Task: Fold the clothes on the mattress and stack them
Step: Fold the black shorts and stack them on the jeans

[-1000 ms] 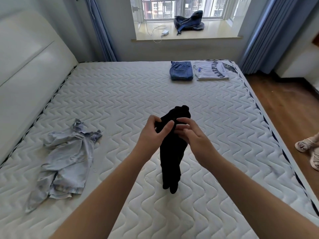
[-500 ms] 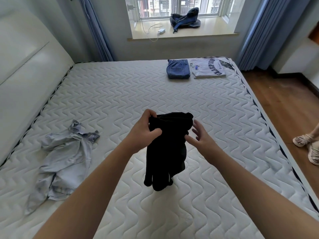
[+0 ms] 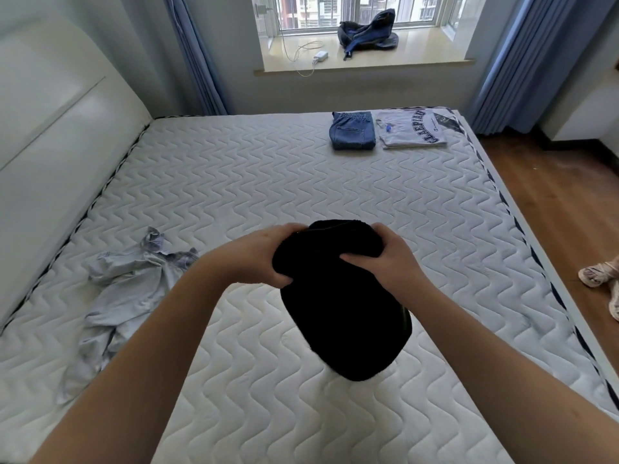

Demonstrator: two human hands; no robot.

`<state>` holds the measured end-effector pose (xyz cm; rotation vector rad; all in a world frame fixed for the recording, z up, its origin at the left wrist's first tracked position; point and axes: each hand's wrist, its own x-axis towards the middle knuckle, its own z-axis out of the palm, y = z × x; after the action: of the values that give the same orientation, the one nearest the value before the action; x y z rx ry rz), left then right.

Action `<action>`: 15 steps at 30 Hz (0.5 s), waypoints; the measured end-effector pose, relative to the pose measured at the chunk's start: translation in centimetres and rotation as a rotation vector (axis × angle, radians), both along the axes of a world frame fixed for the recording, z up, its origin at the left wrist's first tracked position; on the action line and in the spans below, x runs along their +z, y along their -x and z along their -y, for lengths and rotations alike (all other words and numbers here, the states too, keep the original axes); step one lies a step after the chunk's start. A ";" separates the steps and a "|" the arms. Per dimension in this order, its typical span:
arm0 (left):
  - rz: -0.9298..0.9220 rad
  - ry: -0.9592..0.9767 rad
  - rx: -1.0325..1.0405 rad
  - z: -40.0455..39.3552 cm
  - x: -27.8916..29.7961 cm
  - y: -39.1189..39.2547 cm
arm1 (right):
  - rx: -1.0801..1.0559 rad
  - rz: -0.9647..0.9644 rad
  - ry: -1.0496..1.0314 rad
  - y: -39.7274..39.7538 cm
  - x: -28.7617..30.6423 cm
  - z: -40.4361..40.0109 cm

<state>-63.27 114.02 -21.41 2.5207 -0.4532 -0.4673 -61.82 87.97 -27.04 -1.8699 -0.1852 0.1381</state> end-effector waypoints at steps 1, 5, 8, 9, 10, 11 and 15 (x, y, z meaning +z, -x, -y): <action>0.027 -0.063 -0.004 0.4 0.2 -0.3 | 0.014 -0.001 -0.005 0.1 0.3 -0.2; 0.133 -0.082 0.000 3.6 0.4 -1.1 | 0.050 -0.016 -0.025 0.4 0.7 -0.7; 0.184 -0.074 0.030 5.5 -0.6 -1.7 | 0.052 -0.037 -0.050 0.4 0.7 -0.2; 0.204 -0.095 0.039 5.9 -0.9 -1.9 | 0.054 -0.048 -0.070 0.4 0.5 0.1; 0.220 -0.123 0.030 6.2 -1.1 -2.1 | 0.062 -0.060 -0.088 0.4 0.2 0.6; 0.229 -0.144 0.004 6.5 -1.3 -2.1 | 0.077 -0.072 -0.099 0.5 -0.1 1.2; 0.196 -0.099 -0.085 7.4 -0.8 -2.2 | 0.154 -0.193 -0.209 0.8 -2.4 4.6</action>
<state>-61.07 106.64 -22.25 2.6637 -0.6270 -0.2815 -62.64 83.38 -29.47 -1.6233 -0.2029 0.3890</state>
